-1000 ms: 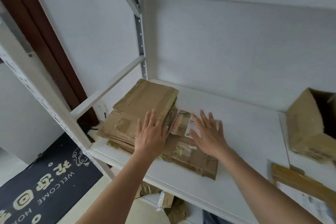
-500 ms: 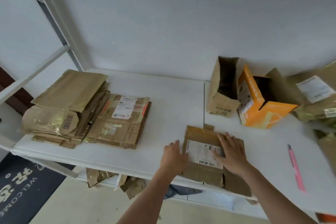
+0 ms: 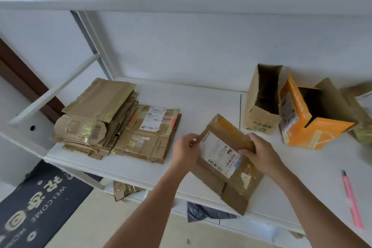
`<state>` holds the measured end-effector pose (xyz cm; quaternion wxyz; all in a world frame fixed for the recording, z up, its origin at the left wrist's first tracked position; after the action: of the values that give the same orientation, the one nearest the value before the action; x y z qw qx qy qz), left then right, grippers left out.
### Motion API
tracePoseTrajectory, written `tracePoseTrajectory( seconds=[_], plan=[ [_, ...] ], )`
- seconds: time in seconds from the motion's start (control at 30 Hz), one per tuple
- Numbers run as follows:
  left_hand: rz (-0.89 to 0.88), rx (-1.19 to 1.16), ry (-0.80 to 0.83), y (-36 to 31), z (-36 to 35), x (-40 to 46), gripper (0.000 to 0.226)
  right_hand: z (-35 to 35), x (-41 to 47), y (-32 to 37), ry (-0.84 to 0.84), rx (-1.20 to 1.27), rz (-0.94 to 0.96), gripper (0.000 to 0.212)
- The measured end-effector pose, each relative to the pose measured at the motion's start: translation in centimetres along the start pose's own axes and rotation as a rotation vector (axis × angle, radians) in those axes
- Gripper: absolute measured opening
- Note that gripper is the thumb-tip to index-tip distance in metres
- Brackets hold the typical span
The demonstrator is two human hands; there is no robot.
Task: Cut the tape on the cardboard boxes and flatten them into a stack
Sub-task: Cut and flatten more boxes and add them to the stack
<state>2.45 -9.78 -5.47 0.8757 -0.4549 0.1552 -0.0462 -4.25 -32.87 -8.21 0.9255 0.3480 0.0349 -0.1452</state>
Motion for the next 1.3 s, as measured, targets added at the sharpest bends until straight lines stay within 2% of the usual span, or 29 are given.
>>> tracePoseTrajectory(
  seconds=[0.07, 0.17, 0.23, 0.3, 0.4, 0.5, 0.63, 0.73, 0.83, 0.93, 1.03, 1.13, 1.3],
  plan=[
    [-0.028, 0.118, -0.228, 0.8, 4.7, 0.5, 0.035, -0.4, 0.9, 3.0, -0.051, 0.110, 0.011, 0.021],
    [-0.080, 0.224, -0.388, 2.4, 9.8, 0.4, 0.041, -1.9, 2.1, 7.1, -0.213, 0.303, -0.030, 0.028],
    [-0.098, 0.262, -0.377, 4.1, 11.6, 0.3, 0.044, -4.0, 2.5, 10.0, -0.270, 0.430, -0.070, 0.045],
    [-0.105, 0.300, -0.313, 6.2, 12.6, 0.5, 0.045, -7.0, 3.3, 12.9, -0.251, 0.564, -0.106, 0.063],
    [-0.094, 0.285, -0.170, 9.2, 13.3, 1.4, 0.045, -10.5, 5.2, 15.8, -0.235, 0.672, -0.164, 0.057],
    [-0.050, 0.162, -0.074, 11.7, 14.1, 2.2, 0.041, -11.0, 6.4, 16.8, -0.295, 0.711, -0.227, 0.051],
    [-0.136, 0.081, -0.084, 12.5, 15.6, 3.4, 0.040, -12.0, 7.5, 17.6, -0.348, 0.773, -0.200, 0.054],
    [-0.067, 0.131, -0.151, 14.5, 16.6, 5.3, 0.040, -16.4, 8.6, 18.0, -0.200, 0.617, -0.227, 0.061],
    [0.058, 0.413, -0.032, 17.0, 15.6, 6.9, 0.048, -20.7, 9.9, 18.0, -0.045, 0.343, -0.221, 0.066],
    [0.007, 0.585, 0.049, 17.8, 14.9, 7.9, 0.054, -21.7, 10.1, 19.4, -0.084, 0.018, -0.146, 0.056],
    [-0.084, 0.703, -0.009, 17.8, 15.1, 8.6, 0.058, -23.0, 9.8, 19.7, -0.091, -0.284, -0.115, 0.058],
    [-0.109, 0.710, 0.063, 18.5, 14.2, 9.0, 0.064, -25.0, 9.8, 18.7, -0.010, -0.375, -0.085, 0.068],
    [-0.034, 0.726, 0.204, 19.0, 13.9, 10.0, 0.063, -25.9, 10.8, 17.9, 0.198, -0.337, -0.102, 0.064]
  ],
)
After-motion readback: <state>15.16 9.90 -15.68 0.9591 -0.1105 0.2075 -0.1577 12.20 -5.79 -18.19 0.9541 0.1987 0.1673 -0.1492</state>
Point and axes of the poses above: each hand's wrist, its own x-axis towards the middle knuckle, its own z-axis out of the back of the hand, y = z × x, the point moved 9 cm from there along x, towards the middle knuckle, and after that the axes turned 2 degrees about y, right-handed, at the moved point
